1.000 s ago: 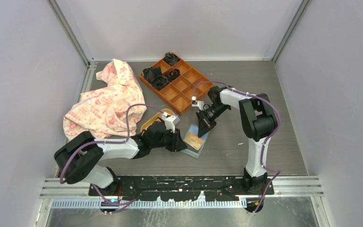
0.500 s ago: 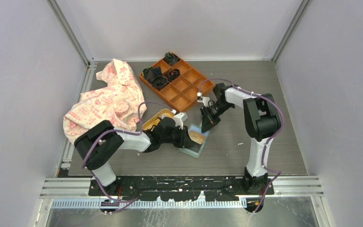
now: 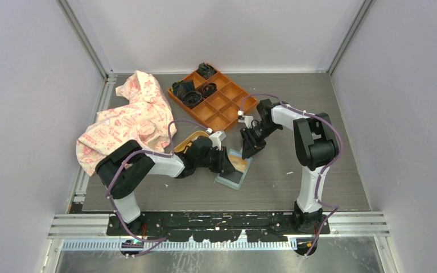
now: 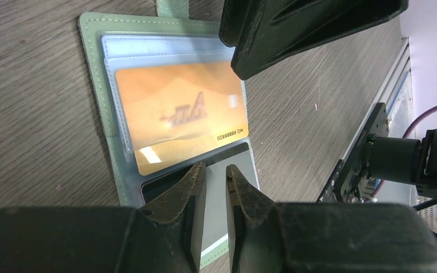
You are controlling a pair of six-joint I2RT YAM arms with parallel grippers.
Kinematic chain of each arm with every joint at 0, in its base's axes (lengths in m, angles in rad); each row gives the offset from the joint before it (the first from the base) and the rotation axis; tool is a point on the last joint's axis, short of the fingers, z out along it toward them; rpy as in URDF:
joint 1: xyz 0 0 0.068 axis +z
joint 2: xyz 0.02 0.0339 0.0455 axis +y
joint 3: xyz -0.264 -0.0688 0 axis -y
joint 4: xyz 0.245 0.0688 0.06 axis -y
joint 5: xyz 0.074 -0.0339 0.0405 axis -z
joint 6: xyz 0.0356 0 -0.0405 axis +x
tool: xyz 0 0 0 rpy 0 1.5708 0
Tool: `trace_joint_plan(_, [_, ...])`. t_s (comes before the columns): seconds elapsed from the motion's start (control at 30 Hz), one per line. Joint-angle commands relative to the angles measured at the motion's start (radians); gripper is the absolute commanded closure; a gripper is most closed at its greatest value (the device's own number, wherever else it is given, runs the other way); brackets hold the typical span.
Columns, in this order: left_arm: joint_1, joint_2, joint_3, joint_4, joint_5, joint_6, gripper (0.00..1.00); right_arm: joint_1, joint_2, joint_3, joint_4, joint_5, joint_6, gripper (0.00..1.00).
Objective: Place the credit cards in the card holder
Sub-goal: Turn over the card slot in the card holder.
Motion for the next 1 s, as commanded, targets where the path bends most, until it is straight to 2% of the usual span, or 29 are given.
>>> trace_joint_plan(0.0, [0.006, 0.017, 0.017, -0.015, 0.016, -0.009, 0.79, -0.003, -0.008, 0.006, 0.012, 0.020, 0.008, 0.61])
trace_joint_plan(0.23, [0.007, 0.038, 0.004, 0.015, 0.022, -0.023, 0.79, -0.003, 0.022, 0.015, -0.007, 0.042, -0.005, 0.60])
trace_joint_plan(0.6, [0.011, 0.049, -0.010, 0.028, 0.022, -0.027, 0.80, -0.003, 0.040, 0.063, -0.154, -0.139, -0.114, 0.68])
trace_joint_plan(0.73, [0.013, 0.039, -0.017, 0.031, 0.023, -0.027, 0.80, -0.004, 0.042, 0.069, -0.187, -0.164, -0.135, 0.73])
trace_joint_plan(0.97, [0.014, 0.014, -0.035, 0.052, 0.031, -0.022, 0.80, -0.003, 0.027, 0.062, -0.205, -0.194, -0.155, 0.73])
